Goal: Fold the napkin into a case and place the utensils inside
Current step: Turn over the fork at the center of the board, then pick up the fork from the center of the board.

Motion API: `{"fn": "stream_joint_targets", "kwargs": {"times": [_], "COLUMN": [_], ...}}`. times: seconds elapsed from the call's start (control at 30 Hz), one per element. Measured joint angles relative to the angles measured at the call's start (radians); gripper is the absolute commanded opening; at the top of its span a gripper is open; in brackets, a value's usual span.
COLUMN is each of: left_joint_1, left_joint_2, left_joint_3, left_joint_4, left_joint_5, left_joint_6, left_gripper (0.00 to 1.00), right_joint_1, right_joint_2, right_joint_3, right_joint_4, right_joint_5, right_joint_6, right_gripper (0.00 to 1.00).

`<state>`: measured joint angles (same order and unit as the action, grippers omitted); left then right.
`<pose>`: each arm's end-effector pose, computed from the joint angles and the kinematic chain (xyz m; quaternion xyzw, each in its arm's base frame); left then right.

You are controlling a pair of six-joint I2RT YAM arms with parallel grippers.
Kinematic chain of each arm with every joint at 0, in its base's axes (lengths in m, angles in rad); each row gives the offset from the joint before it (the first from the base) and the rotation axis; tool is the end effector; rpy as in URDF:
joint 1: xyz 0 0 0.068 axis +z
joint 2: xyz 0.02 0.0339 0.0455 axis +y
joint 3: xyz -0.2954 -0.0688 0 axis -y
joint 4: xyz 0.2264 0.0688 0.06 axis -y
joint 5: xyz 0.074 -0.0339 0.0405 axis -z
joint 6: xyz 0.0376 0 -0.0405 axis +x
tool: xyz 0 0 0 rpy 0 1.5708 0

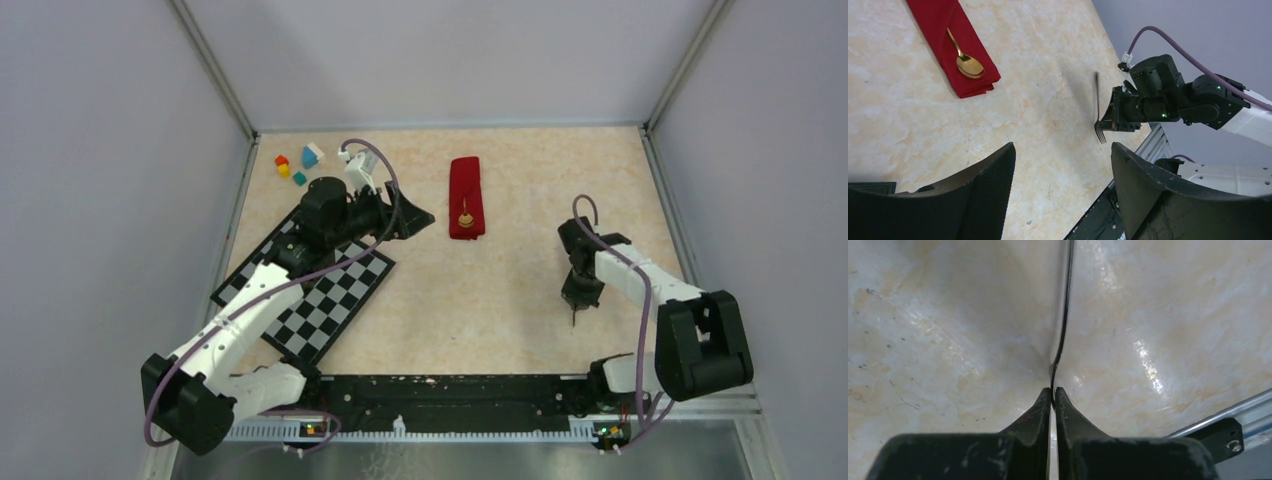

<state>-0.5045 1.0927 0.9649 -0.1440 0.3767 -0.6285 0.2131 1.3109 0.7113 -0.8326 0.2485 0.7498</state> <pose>0.1870 -0.1191 0.3772 0.0646 0.7878 -0.4447 0.4213 0.1780 0.0291 0.2114 0.2707 0.9522 -0.0778 0.1181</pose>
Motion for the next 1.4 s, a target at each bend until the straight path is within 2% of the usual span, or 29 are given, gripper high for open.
{"fn": "stream_joint_targets", "kwargs": {"times": [0.17,0.3,0.47,0.6,0.73,0.83,0.9,0.93,0.97,1.03,1.17,1.27,1.4], "left_joint_1": [0.000,0.000,0.000,0.000,0.000,0.000,0.000,0.000,0.000,0.000,0.000,0.000,0.000], "left_joint_2": [-0.002,-0.007,-0.016,-0.030,-0.044,-0.045,-0.045,-0.045,-0.045,-0.045,-0.038,-0.029,-0.020], "left_joint_3": [0.000,0.000,0.000,0.000,0.000,0.000,0.000,0.000,0.000,0.000,0.001,0.002,0.002], "left_joint_4": [0.000,0.000,-0.005,-0.020,-0.031,-0.034,-0.037,-0.037,-0.037,-0.037,-0.036,-0.036,-0.037], "left_joint_5": [0.000,0.000,-0.001,-0.004,-0.009,-0.009,-0.009,-0.008,-0.008,-0.006,0.004,0.011,0.019], "left_joint_6": [0.000,0.001,0.004,0.005,0.011,0.011,0.011,0.011,0.011,0.011,0.011,0.010,0.010], "left_gripper": [0.75,0.75,0.76,0.76,0.76,0.76,0.76,0.76,0.76,0.76,0.77,0.77,0.78], "right_joint_1": [0.147,0.308,0.484,0.567,0.620,0.642,0.639,0.626,0.600,0.496,0.221,0.100,0.061], "right_joint_2": [0.120,0.322,0.558,0.642,0.641,0.595,0.509,0.442,0.364,0.187,-0.060,-0.079,-0.004], "right_joint_3": [0.079,0.222,0.396,0.476,0.522,0.526,0.504,0.477,0.439,0.349,0.179,0.088,0.048], "right_joint_4": [-0.061,-0.154,-0.270,-0.317,-0.330,-0.291,-0.242,-0.203,-0.163,-0.087,0.058,0.123,0.160], "right_joint_5": [0.130,0.244,0.356,0.385,0.368,0.311,0.256,0.224,0.188,0.117,-0.012,-0.102,-0.171], "right_joint_6": [0.023,0.047,0.040,0.015,-0.033,-0.061,-0.066,-0.067,-0.067,-0.062,-0.052,-0.051,-0.067], "right_gripper": [0.00,0.01,0.21,0.40,0.48,0.48,0.47,0.49,0.57,0.64,0.64,0.62,0.55]}}
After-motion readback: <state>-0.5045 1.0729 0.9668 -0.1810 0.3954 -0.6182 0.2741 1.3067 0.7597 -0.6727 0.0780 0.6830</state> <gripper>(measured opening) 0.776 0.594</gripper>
